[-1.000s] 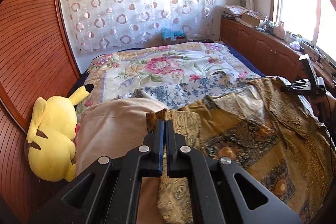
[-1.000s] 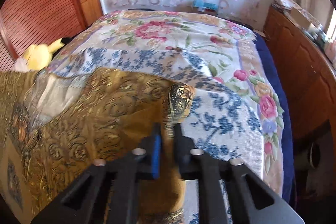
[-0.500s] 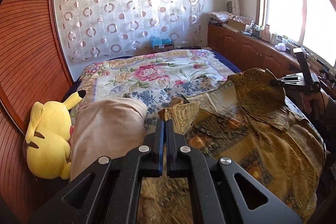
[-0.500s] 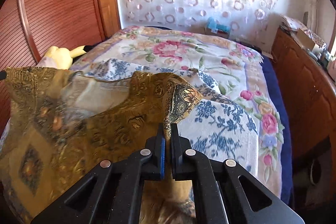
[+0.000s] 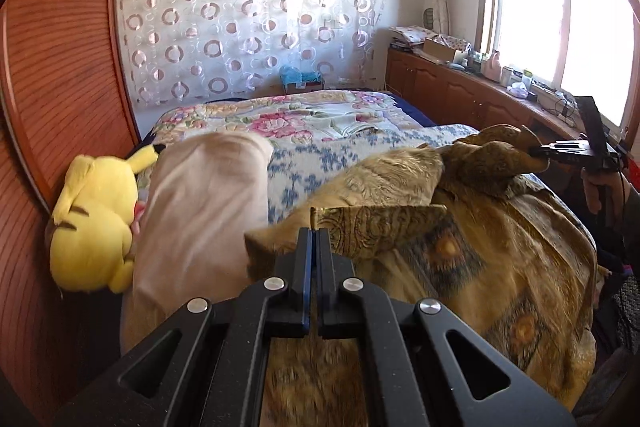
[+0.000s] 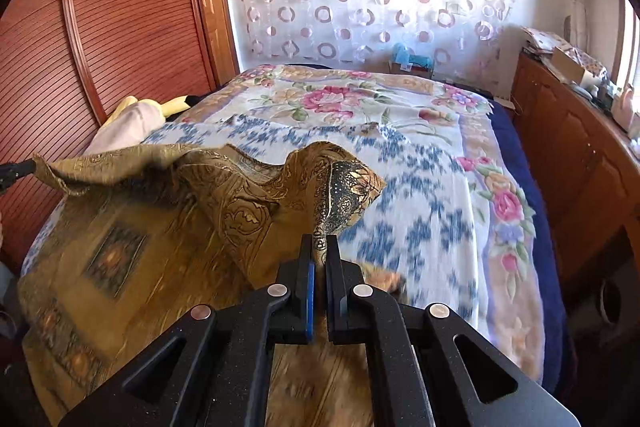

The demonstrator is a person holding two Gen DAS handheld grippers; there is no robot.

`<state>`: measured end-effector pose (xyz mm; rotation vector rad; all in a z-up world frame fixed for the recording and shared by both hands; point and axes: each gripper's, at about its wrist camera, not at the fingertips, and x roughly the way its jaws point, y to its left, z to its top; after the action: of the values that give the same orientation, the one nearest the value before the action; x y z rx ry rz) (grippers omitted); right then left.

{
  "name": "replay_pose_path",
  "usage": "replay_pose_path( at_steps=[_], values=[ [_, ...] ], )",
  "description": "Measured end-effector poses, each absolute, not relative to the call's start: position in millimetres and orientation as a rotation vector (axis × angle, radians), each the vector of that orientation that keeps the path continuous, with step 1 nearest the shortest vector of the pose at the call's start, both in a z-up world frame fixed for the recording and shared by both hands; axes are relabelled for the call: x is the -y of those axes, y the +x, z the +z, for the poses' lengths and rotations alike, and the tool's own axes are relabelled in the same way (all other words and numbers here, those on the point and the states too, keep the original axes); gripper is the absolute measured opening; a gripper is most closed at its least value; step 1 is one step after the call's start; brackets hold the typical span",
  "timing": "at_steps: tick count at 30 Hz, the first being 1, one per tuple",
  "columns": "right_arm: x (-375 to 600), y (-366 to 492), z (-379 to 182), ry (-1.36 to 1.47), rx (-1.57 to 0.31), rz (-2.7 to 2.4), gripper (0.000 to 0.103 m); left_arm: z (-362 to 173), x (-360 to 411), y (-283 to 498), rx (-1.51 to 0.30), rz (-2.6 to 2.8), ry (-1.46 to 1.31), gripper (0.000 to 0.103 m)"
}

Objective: Fold small clothes

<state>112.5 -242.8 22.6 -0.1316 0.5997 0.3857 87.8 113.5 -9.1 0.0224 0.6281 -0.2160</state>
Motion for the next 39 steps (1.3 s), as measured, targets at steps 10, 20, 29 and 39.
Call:
replay_pose_path(
  at_steps=[10, 20, 29, 39],
  values=[
    [261, 20, 10, -0.082, -0.558, 0.423, 0.004, -15, -157, 10, -0.557, -0.149, -0.124, 0.003],
    [296, -46, -13, -0.064, -0.589, 0.409, 0.004, -38, -183, -37, -0.583, -0.081, -0.218, 0.003],
    [306, -85, -25, -0.046, -0.632, 0.424, 0.004, -37, -175, -58, -0.648, -0.074, -0.134, 0.003],
    [313, -97, 14, -0.028, -0.537, 0.416, 0.044, -20, -163, -53, -0.618, -0.108, -0.08, 0.054]
  ],
)
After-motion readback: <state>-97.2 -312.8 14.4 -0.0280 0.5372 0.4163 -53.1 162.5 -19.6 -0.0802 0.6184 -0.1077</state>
